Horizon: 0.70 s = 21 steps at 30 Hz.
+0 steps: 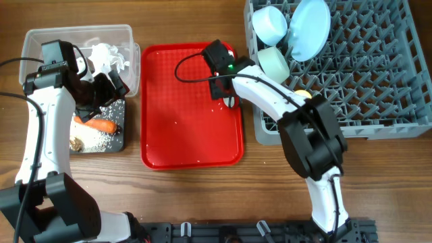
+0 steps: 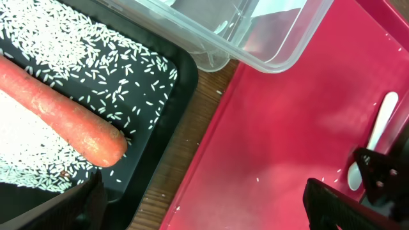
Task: Sort waste into correct bins and load items into the dishwasher rack
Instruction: 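Grasp the white spoon on the red tray with the right gripper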
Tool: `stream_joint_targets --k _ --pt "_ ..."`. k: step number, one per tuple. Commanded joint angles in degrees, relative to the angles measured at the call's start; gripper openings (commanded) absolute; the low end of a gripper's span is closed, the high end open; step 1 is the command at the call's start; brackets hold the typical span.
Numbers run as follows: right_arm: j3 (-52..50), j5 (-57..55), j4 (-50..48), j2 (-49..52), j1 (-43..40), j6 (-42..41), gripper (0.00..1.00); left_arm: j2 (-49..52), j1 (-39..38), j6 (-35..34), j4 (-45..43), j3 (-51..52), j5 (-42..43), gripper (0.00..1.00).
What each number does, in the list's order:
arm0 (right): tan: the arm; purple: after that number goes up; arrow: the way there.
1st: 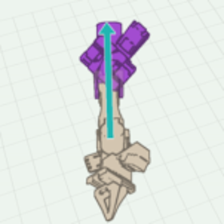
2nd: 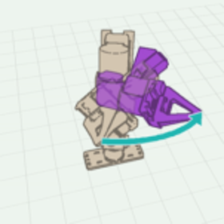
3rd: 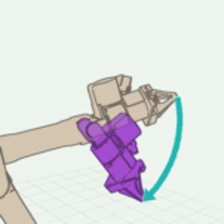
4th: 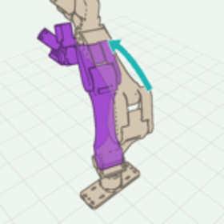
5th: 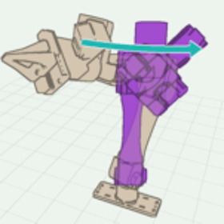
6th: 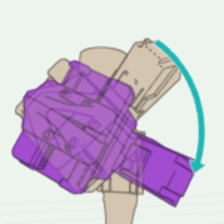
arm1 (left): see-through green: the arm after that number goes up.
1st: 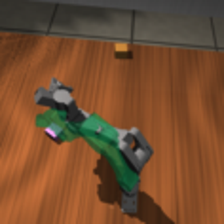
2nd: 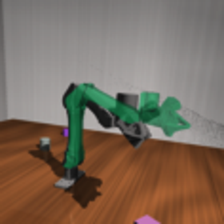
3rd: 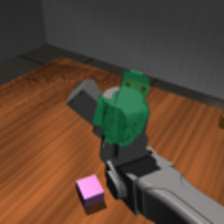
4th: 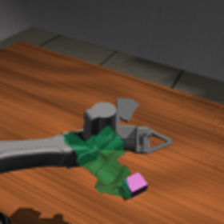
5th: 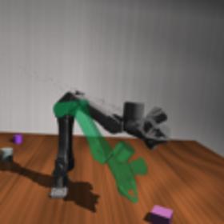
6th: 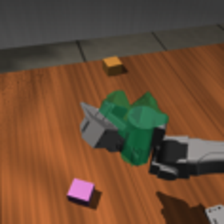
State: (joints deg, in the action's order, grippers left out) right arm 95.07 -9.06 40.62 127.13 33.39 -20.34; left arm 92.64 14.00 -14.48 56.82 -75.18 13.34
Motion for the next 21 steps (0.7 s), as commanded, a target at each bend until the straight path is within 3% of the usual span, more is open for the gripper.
stream_joint_targets --k 1,10,15,21 --pt "0.07 -0.50 -0.15 1.90 -0.87 2.84 0.47 -0.26 0.11 -0.11 0.04 -0.96 0.09 1.00" --pt "0.07 1.86 1.51 3.54 -1.88 6.34 0.13 -0.26 0.11 -0.11 0.04 -0.96 0.09 1.00" --pt "0.20 6.58 3.43 3.21 -1.88 7.39 0.04 -0.26 0.11 -0.11 0.04 -0.96 0.09 1.00" --pt "0.22 16.65 4.39 -2.51 -1.90 9.09 0.04 -0.26 0.11 -0.11 0.04 -0.96 0.09 1.00"
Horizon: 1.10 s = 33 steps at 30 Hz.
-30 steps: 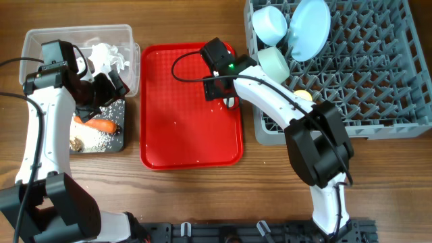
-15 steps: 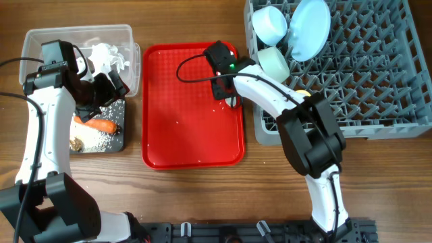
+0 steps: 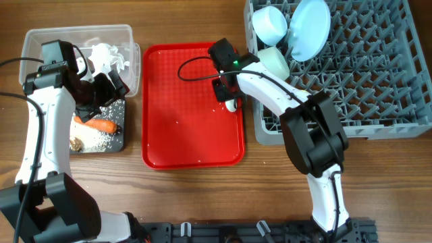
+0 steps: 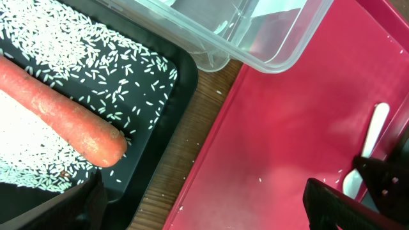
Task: Sort waste into correct bins and load items into the dishwasher rack
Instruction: 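Grasp the white spoon on the red tray with the right gripper, then carry the spoon into the rack and release it beside the yellow cup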
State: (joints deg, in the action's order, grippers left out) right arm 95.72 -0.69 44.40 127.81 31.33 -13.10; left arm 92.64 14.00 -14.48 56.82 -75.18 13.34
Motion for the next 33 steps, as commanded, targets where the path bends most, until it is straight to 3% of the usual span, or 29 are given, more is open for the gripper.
stream_joint_targets --k 1,10,16,20,25,30,33 --pt "-0.44 10.10 0.76 -4.92 0.15 2.69 0.04 -0.26 0.11 -0.11 0.04 -0.96 0.09 1.00" --pt "-0.46 10.93 6.16 -22.71 -0.68 2.60 0.04 -0.26 0.11 -0.11 0.04 -0.96 0.09 1.00" --pt "-0.46 3.98 11.17 -35.58 -8.52 -2.69 0.04 -0.26 0.11 -0.11 0.04 -0.96 0.09 1.00" --pt "-0.48 0.07 13.64 -39.54 -18.80 -14.88 0.04 -0.26 0.11 -0.11 0.04 -0.96 0.09 1.00" --pt "-2.08 0.04 14.58 -38.95 -28.61 -37.24 0.05 -0.26 0.11 -0.11 0.04 -0.96 0.09 1.00" --pt "-8.66 0.02 11.72 -37.73 -31.65 -54.10 0.05 -0.26 0.11 -0.11 0.04 -0.96 0.09 1.00" --pt "-12.72 0.09 8.00 -37.18 -31.52 -58.14 0.04 -0.26 0.11 -0.11 0.04 -0.96 0.09 1.00"
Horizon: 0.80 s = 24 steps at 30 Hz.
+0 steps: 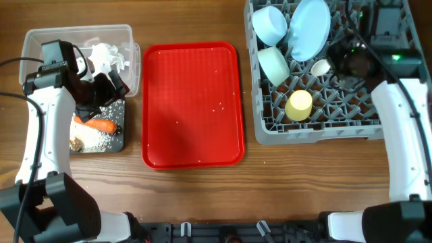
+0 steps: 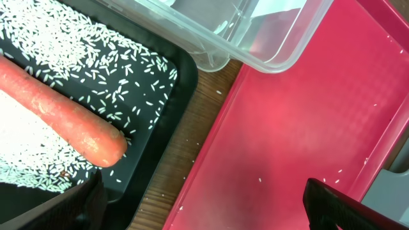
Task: Sort waste into correct bins and load items into the dishwasher rack
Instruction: 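Carry the spoon into the rack and release it beside the yellow cup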
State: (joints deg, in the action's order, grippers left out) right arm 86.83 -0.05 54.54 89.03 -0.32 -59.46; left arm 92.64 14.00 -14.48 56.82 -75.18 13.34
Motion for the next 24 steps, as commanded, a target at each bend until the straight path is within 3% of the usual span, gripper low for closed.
stream_joint_targets --k 1,4,8,13,18,24 --pt "-5.88 -0.28 -3.78 1.92 0.13 -13.60 0.05 -0.26 0.11 -0.11 0.04 -0.96 0.09 1.00" --pt "-10.23 -0.17 -6.34 2.84 0.13 -19.26 0.05 -0.26 0.11 -0.11 0.04 -0.96 0.09 1.00" --pt "-13.99 -0.55 -11.30 4.42 0.13 -20.65 0.06 -0.26 0.11 -0.11 0.04 -0.96 0.09 1.00" --pt "-15.19 -0.37 -13.46 6.10 0.13 -20.46 0.47 -0.26 0.11 -0.11 0.04 -0.96 0.09 1.00" --pt "-15.19 -0.15 -14.10 6.10 0.13 -18.71 0.48 -0.26 0.11 -0.11 0.04 -0.96 0.09 1.00" --pt "-14.45 5.46 -15.50 1.05 0.13 0.09 0.41 -0.26 0.11 -0.11 0.04 -0.96 0.09 1.00"
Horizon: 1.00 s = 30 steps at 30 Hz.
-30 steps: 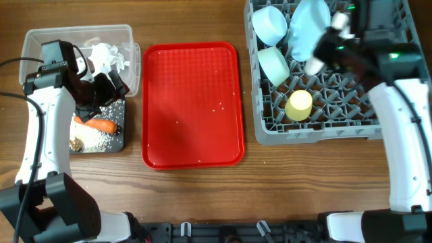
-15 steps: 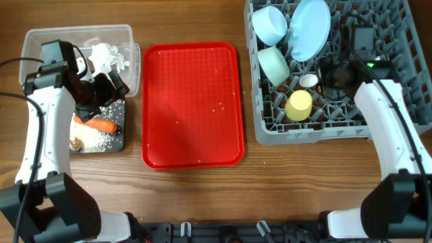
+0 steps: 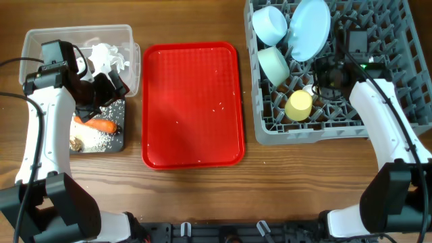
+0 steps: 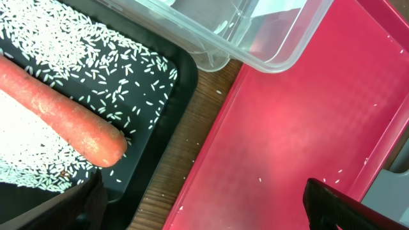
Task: Sort waste into correct bins and load items into the dishwasher rack
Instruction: 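Carry the spoon into the rack and release it beside the yellow cup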
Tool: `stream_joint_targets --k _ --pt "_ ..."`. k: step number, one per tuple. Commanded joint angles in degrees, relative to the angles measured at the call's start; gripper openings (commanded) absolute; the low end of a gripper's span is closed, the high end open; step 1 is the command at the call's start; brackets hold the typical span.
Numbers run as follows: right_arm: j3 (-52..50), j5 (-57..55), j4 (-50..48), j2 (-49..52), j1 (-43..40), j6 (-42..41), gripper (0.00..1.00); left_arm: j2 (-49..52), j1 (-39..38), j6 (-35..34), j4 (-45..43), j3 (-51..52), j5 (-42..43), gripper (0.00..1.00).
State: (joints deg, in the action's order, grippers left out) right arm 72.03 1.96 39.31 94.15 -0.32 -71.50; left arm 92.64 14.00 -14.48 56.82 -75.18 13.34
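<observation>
My right gripper [image 3: 318,82] is low over the grey dishwasher rack [image 3: 378,101], beside the yellow cup [image 3: 299,104]. It looks shut on the white spoon [image 3: 309,88], of which only a small white end shows. My left gripper [image 4: 204,214] hangs open and empty over the gap between the black tray [image 4: 147,128] and the red tray [image 4: 307,115]. An orange carrot [image 4: 57,115] lies on the rice-strewn black tray. The red tray [image 3: 192,108] holds only scattered rice grains.
A clear plastic bin [image 3: 40,40] at the back left holds crumpled white paper [image 3: 108,55]. The rack also carries a pale green bowl [image 3: 273,64], a blue bowl [image 3: 270,23] and a blue plate [image 3: 309,27]. A brownish lump [image 3: 76,144] lies on the black tray.
My right gripper has moved from the rack's upper middle down and left, to a spot next to the yellow cup, the spoon's white end with it. The left arm has not moved.
My right gripper was first on the red tray at the white spoon near its right edge. A moment later it was still there with the spoon shifted a little. Then it held the spoon over the rack, the tray bare. Now it is low beside the yellow cup.
</observation>
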Motion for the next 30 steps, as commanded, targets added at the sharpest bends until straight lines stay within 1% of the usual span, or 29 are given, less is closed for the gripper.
stream_joint_targets --k 1,2,3,4,5,6,7,9,10,14,15,20,25,30 --pt "0.72 4.70 -0.31 -6.16 0.13 17.94 0.41 -0.26 0.11 -0.11 0.04 -0.96 0.09 1.00" --pt "0.98 5.77 -0.33 -7.61 0.13 22.16 0.44 -0.26 0.11 -0.11 0.04 -0.96 0.09 1.00" --pt "1.49 8.83 -0.28 -10.32 0.13 31.34 0.54 -0.26 0.11 -0.11 0.04 -0.96 0.09 1.00" --pt "1.73 11.63 -0.26 -12.13 0.13 37.70 0.70 -0.26 0.11 -0.11 0.04 -0.96 0.09 1.00" --pt "1.92 16.35 0.11 -14.67 0.13 46.18 0.80 -0.26 0.11 -0.11 0.04 -0.96 0.09 1.00" --pt "1.92 20.33 0.87 -17.22 0.13 52.65 0.92 -0.26 0.11 -0.11 0.04 -0.96 0.09 1.00" --pt "1.92 23.61 2.80 -20.20 0.13 58.58 1.00 -0.26 0.11 -0.11 0.04 -0.96 0.09 1.00" --pt "1.92 25.11 8.26 -25.09 0.13 63.54 1.00 -0.26 0.11 -0.11 0.04 -0.96 0.09 1.00" --pt "1.90 25.07 11.06 -26.99 0.13 64.37 1.00 -0.26 0.11 -0.11 0.04 -0.96 0.09 1.00" --pt "1.88 24.90 21.44 -32.70 0.13 64.15 1.00 -0.26 0.11 -0.11 0.04 -0.96 0.09 1.00" --pt "1.86 24.90 22.49 -33.33 0.13 63.76 1.00 -0.26 0.11 -0.11 0.04 -0.96 0.09 1.00" --pt "1.84 24.81 23.23 -33.73 0.13 63.98 1.00 -0.26 0.11 -0.11 0.04 -0.96 0.09 1.00" --pt "1.84 20.22 23.17 -32.41 0.13 64.15 1.00 -0.26 0.11 -0.11 0.04 -0.96 0.09 1.00" --pt "1.14 21.03 20.02 -32.11 0.13 69.64 1.00 -0.26 0.11 -0.11 0.04 -0.96 0.09 1.00"
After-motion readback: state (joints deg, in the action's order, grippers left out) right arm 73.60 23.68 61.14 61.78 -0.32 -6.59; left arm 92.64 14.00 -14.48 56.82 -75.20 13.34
